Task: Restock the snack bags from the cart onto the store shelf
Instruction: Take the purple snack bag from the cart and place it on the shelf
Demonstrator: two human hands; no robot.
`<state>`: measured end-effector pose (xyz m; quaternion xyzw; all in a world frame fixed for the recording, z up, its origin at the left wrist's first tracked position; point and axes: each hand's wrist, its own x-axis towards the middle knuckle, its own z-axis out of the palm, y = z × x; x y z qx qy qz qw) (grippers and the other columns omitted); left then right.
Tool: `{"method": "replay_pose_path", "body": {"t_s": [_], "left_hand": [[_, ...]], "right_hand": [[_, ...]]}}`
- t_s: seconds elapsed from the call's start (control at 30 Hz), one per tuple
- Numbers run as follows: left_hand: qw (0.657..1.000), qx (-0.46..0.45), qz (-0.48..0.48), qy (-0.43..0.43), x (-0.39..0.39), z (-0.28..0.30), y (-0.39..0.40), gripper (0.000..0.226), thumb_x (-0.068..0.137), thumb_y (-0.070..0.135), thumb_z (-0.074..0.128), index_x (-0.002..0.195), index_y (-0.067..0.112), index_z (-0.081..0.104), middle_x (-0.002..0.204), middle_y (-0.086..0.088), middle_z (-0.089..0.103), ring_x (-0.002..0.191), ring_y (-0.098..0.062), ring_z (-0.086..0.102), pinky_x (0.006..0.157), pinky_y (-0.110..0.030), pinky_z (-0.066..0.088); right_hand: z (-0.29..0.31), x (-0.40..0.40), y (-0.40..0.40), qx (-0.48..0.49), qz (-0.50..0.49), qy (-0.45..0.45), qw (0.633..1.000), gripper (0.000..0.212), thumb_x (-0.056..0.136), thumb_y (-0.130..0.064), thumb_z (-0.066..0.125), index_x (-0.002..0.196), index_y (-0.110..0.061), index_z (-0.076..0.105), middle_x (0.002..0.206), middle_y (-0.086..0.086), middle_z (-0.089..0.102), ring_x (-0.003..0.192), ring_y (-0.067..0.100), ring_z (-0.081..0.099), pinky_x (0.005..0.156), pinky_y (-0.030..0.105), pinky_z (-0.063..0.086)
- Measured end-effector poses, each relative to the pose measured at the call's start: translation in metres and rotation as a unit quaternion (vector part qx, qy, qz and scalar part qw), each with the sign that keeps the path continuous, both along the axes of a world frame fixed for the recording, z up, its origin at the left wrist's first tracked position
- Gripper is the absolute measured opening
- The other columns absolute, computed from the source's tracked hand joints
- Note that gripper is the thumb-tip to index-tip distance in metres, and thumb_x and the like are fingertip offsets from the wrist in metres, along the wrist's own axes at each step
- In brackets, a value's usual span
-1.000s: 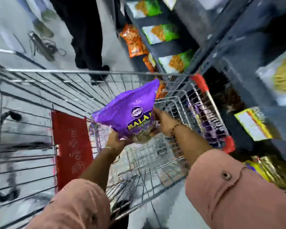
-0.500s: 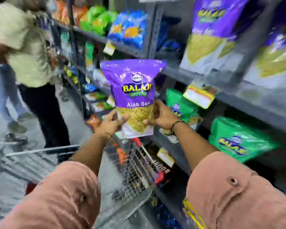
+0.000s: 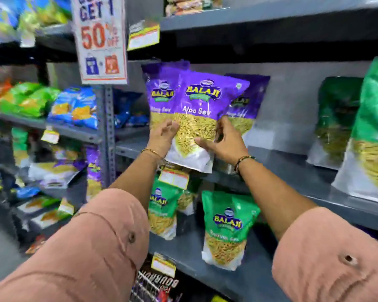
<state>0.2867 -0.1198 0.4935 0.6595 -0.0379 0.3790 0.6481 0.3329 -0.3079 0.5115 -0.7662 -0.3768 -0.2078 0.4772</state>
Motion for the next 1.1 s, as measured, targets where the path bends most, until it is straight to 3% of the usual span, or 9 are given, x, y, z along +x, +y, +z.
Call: {"method": "replay_pose_path", "body": {"t_s": [0.13, 0.23, 0.33, 0.43, 0.6, 0.7, 0.8, 0.9, 1.1], "left_hand": [[0.999, -0.024, -0.041, 0.012, 0.029, 0.009, -0.016, 0.064, 0.067, 0.054, 0.068, 0.115, 0.013, 0.058, 0.119, -0.009, 0.059, 0.105, -0.017, 0.057, 0.094, -0.031, 0.045], [0.996, -0.040, -0.079, 0.015, 0.042, 0.020, -0.031, 0.054, 0.085, 0.024, 0.062, 0.132, 0.004, 0.045, 0.123, -0.012, 0.055, 0.111, -0.020, 0.053, 0.088, -0.031, 0.049], [0.994, -0.020, -0.100, 0.028, 0.057, 0.013, -0.045, 0.049, 0.081, 0.019, 0.065, 0.125, 0.008, 0.047, 0.122, -0.016, 0.057, 0.110, -0.022, 0.052, 0.102, -0.041, 0.043], [0.992, -0.026, -0.115, 0.042, 0.071, -0.009, -0.056, 0.037, 0.088, 0.000, 0.052, 0.124, 0.008, 0.044, 0.122, -0.013, 0.056, 0.112, -0.020, 0.050, 0.104, -0.038, 0.039], [0.993, 0.027, -0.098, 0.056, 0.069, -0.012, -0.062, 0.046, 0.089, 0.014, 0.056, 0.131, 0.013, 0.040, 0.122, -0.002, 0.053, 0.114, -0.015, 0.049, 0.101, -0.032, 0.037], [0.997, 0.048, -0.027, 0.047, 0.061, -0.015, -0.068, 0.083, 0.070, 0.034, 0.077, 0.136, 0.016, 0.031, 0.132, 0.000, 0.050, 0.122, -0.013, 0.048, 0.107, -0.030, 0.035], [0.990, 0.082, 0.069, 0.091, 0.059, -0.025, -0.076, 0.124, 0.040, 0.054, 0.086, 0.140, 0.015, 0.023, 0.145, -0.010, 0.042, 0.133, -0.024, 0.041, 0.113, -0.045, 0.034], [0.974, 0.140, 0.113, 0.138, 0.055, -0.034, -0.086, 0.117, 0.041, 0.039, 0.090, 0.136, 0.009, 0.030, 0.138, -0.020, 0.045, 0.129, -0.033, 0.042, 0.107, -0.047, 0.038], [0.962, 0.191, 0.129, 0.148, 0.059, -0.032, -0.089, 0.099, 0.045, 0.040, 0.089, 0.126, 0.009, 0.042, 0.127, -0.019, 0.057, 0.117, -0.035, 0.054, 0.095, -0.043, 0.048]], "right_hand": [[0.017, 0.011, -0.021, -0.010, -0.029, -0.009, 0.999, 0.065, 0.061, -0.050, 0.082, 0.097, -0.011, 0.043, 0.073, 0.007, 0.050, 0.063, 0.018, 0.043, 0.060, 0.038, 0.043], [0.022, 0.018, -0.040, -0.020, -0.050, -0.012, 0.998, 0.064, 0.063, -0.046, 0.083, 0.101, -0.012, 0.044, 0.075, 0.006, 0.055, 0.064, 0.017, 0.046, 0.059, 0.033, 0.042], [0.009, 0.029, -0.051, -0.033, -0.070, -0.002, 0.997, 0.063, 0.065, -0.040, 0.083, 0.108, -0.015, 0.045, 0.091, 0.008, 0.068, 0.078, 0.022, 0.062, 0.072, 0.035, 0.051], [-0.012, 0.038, -0.056, -0.038, -0.107, 0.022, 0.993, 0.067, 0.068, -0.039, 0.082, 0.119, -0.019, 0.044, 0.093, 0.014, 0.069, 0.083, 0.029, 0.065, 0.076, 0.036, 0.053], [-0.025, 0.045, -0.059, -0.006, -0.084, 0.106, 0.991, 0.074, 0.067, -0.037, 0.083, 0.124, -0.016, 0.040, 0.115, 0.005, 0.056, 0.100, 0.022, 0.057, 0.087, 0.030, 0.048], [-0.025, 0.043, -0.062, 0.026, -0.068, 0.161, 0.984, 0.078, 0.073, -0.036, 0.078, 0.134, -0.014, 0.035, 0.121, 0.002, 0.050, 0.108, 0.018, 0.052, 0.093, 0.026, 0.042], [-0.028, 0.044, -0.064, 0.003, -0.050, 0.208, 0.977, 0.091, 0.066, -0.039, 0.083, 0.138, -0.015, 0.032, 0.130, 0.005, 0.051, 0.116, 0.020, 0.053, 0.106, 0.036, 0.042], [-0.037, 0.055, -0.066, -0.048, -0.049, 0.210, 0.975, 0.102, 0.050, -0.048, 0.086, 0.134, -0.013, 0.040, 0.130, 0.008, 0.058, 0.118, 0.023, 0.057, 0.107, 0.045, 0.043], [-0.036, 0.055, -0.066, -0.071, -0.078, 0.188, 0.976, 0.074, 0.068, -0.025, 0.083, 0.131, -0.010, 0.047, 0.130, 0.006, 0.060, 0.116, 0.022, 0.058, 0.103, 0.033, 0.044]]}}
